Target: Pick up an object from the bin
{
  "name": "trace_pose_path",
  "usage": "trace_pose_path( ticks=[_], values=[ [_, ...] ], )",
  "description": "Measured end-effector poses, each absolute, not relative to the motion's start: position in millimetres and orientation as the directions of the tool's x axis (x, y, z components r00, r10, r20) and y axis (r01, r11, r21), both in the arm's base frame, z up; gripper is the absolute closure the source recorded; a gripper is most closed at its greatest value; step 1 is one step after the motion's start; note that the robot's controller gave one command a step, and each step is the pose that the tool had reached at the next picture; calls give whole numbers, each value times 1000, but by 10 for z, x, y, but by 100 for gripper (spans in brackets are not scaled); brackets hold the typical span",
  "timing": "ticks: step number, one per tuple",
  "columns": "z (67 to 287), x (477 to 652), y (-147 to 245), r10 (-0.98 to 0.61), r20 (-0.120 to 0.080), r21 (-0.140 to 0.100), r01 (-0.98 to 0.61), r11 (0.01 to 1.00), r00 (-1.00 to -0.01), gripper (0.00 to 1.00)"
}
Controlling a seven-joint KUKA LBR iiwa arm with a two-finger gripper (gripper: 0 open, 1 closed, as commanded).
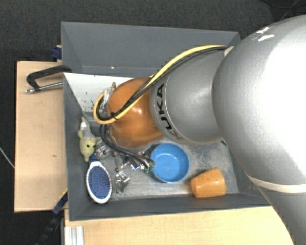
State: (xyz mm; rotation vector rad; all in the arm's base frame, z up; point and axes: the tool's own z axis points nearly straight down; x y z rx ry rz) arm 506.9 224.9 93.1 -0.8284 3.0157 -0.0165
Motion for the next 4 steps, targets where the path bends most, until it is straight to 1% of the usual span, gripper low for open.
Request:
trace_pose_path(
  ticks=[1, 2, 3, 4],
  values=[
    [1848, 5053, 2171, -585, -14, -3, -585, 811, -811, 0],
    [1798, 5034, 2173, -586, -6, 0, -586, 811, -811, 100],
    [1799, 5034, 2173, -586, -6, 1, -586, 811, -811, 0],
    [940, 5173, 2332, -753, -18, -6, -753, 658, -658, 0]
  ],
)
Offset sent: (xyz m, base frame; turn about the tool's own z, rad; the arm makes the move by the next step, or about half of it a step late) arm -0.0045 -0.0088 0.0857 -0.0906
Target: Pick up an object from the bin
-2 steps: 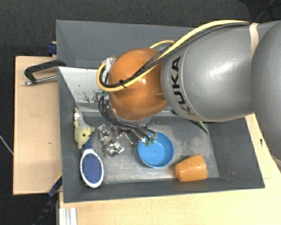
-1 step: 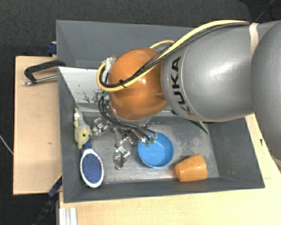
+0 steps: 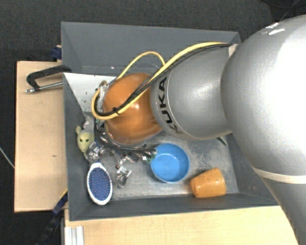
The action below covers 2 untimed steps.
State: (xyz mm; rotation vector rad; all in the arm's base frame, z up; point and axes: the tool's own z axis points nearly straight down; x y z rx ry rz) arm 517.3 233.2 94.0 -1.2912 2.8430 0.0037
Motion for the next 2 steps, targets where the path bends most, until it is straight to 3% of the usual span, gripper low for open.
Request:
trace_pose_path(
  ticks=[1, 2],
  values=[
    [1316, 4982, 2297, -990, -7, -6, -990, 139, -139, 0],
    [704, 4938, 2301, -999, -5, 1, -999, 45, -45, 0]
  ],
)
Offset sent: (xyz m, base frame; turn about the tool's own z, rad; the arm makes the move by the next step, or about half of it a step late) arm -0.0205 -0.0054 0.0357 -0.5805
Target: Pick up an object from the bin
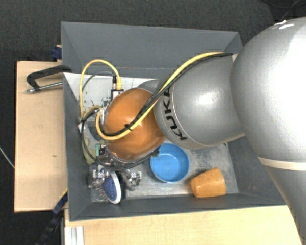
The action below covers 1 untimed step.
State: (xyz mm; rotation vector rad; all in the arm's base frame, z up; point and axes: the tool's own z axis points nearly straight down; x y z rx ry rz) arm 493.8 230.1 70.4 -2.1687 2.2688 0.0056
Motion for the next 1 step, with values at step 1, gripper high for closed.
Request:
trace_pose_path(
  ticks=[1],
  values=[
    [728, 4949, 2299, -999, -5, -2, -999, 47, -47, 100]
  ],
)
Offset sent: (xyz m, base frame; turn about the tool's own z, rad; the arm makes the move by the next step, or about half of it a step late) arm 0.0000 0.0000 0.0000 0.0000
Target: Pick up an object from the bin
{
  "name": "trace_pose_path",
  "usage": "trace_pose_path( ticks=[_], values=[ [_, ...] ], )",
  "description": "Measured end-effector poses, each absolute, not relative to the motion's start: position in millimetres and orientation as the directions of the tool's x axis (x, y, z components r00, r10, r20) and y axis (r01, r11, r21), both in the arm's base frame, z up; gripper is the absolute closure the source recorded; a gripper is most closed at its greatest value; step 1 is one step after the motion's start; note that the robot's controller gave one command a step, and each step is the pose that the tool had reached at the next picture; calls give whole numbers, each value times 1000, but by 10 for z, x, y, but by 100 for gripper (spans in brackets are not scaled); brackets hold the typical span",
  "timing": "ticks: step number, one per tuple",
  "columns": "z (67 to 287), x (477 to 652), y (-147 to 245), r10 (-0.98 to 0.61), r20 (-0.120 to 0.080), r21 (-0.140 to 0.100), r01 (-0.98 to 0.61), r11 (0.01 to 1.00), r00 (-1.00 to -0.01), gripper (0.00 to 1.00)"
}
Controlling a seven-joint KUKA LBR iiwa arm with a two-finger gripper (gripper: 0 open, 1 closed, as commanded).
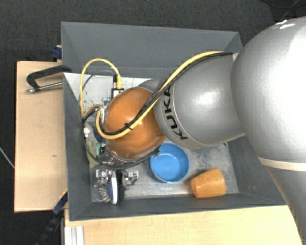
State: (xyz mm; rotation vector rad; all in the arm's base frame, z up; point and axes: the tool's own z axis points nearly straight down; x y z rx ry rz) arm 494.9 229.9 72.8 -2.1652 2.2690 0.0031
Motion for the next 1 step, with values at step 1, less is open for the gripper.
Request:
trace_pose_path(
  ticks=[1],
  values=[
    [2086, 4980, 2285, -1000, -8, -10, -1000, 13, -13, 100]
  ],
)
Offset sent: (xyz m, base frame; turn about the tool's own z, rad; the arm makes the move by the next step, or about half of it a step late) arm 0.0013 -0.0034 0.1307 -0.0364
